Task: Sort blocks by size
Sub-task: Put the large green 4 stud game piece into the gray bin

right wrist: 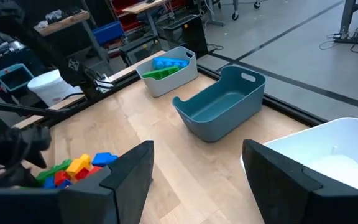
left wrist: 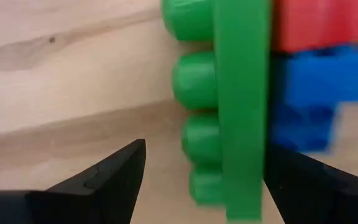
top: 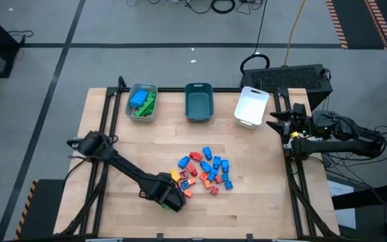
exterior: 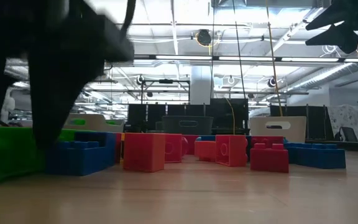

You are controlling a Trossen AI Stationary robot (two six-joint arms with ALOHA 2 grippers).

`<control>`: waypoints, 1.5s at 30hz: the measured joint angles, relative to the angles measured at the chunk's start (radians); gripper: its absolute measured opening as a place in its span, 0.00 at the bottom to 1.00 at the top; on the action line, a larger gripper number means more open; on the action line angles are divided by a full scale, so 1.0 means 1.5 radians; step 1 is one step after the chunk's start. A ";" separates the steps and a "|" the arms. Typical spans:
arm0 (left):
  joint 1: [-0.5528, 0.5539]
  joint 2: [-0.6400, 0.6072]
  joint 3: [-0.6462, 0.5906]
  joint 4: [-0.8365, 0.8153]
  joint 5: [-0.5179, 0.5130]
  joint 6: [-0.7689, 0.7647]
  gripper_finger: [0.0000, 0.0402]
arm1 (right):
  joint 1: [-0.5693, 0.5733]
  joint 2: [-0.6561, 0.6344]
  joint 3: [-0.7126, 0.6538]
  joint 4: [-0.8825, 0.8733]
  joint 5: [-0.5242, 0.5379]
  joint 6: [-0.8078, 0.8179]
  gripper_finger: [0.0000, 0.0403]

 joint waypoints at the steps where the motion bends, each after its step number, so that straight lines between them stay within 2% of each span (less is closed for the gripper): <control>1: 0.000 0.010 0.000 0.001 0.000 0.002 0.76 | 0.000 0.000 0.000 0.000 0.000 0.003 0.59; 5: 0.002 0.034 0.002 0.014 -0.002 0.009 0.75 | 0.000 0.000 0.000 0.000 0.000 -0.005 0.59; 8: 0.008 0.043 0.003 0.020 -0.001 0.033 0.70 | 0.000 0.000 0.000 0.000 0.000 -0.008 0.59; 15: 0.028 0.040 0.003 0.023 0.013 0.085 0.43 | 0.000 0.000 0.000 0.000 0.000 -0.008 0.59; 21: 0.062 0.030 0.006 0.011 0.026 0.154 0.43 | 0.000 0.000 0.000 0.000 0.000 -0.006 0.59; 25: 0.103 -0.016 0.009 -0.027 -0.009 0.174 0.43 | 0.000 0.000 0.000 0.000 0.000 0.003 0.59; 29: 0.171 -0.094 0.012 -0.106 -0.045 0.229 0.43 | 0.000 0.000 0.000 0.000 0.000 0.001 0.59; 34: 0.301 -0.195 0.013 -0.199 -0.120 0.329 0.43 | 0.000 0.000 0.000 0.000 0.000 -0.002 0.59; 40: 0.485 -0.269 0.013 -0.211 -0.184 0.478 0.43 | 0.000 0.000 0.000 0.000 0.000 -0.002 0.59; 45: 0.631 -0.278 0.013 -0.212 -0.201 0.593 0.43 | 0.000 0.000 0.000 0.000 0.002 -0.002 0.59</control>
